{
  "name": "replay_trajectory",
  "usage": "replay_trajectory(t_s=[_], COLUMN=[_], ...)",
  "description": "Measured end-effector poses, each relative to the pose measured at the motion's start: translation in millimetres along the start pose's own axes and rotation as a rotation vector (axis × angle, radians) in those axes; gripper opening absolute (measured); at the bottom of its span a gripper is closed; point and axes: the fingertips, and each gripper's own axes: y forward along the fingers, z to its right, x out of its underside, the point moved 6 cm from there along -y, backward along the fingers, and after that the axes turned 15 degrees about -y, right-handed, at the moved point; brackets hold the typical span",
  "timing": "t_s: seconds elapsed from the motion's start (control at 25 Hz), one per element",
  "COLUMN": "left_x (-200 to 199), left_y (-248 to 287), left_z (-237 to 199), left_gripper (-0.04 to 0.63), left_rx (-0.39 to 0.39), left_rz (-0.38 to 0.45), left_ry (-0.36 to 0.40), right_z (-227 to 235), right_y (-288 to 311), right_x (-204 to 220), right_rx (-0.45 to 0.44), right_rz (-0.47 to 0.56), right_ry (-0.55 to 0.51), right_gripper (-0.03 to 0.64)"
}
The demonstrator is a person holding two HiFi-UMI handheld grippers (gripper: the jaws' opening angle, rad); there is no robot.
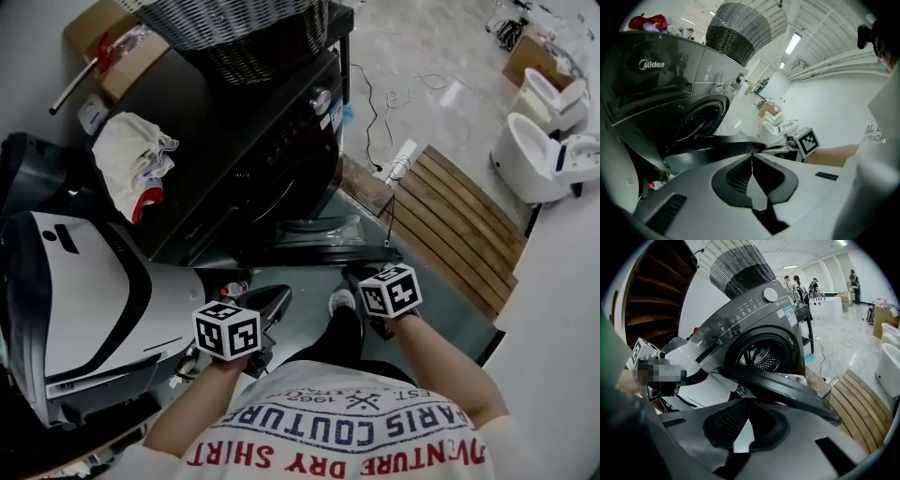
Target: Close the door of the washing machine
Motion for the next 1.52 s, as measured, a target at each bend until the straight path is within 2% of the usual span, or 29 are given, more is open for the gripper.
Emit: replay_trajectory(t_s=[0.52, 0.68, 1.0, 1.28, 1.52], left_x=[-32, -43, -45, -43, -49], left_y=[19, 17, 7, -1, -3], left_z=[-11, -10, -17, -22, -21], left_gripper=[0.029, 0.029, 0.029, 0.029, 0.029], left_rx=[-0.008, -0.002, -0.024, -0.073, -0.095], left_rz=[0.047, 0.081, 0.134, 0.194, 0.256], left_ry=[-0.110, -0.119, -0.176, -0.259, -0.334], right_z=[47, 56, 74, 90, 101], right_y=[19, 26, 42, 62, 77], right_x=[-45, -56, -82, -109, -135], right_rx=[-0.022, -0.028, -0.025, -0.063, -0.095], right_rz=[-0.025, -0.043, -0.040, -0.025, -0.061], right_ry=[-0.012, -0.022, -0.050, -0.032, -0.081], right_gripper=[0.021, 0.021, 0.021, 0.021, 0.021])
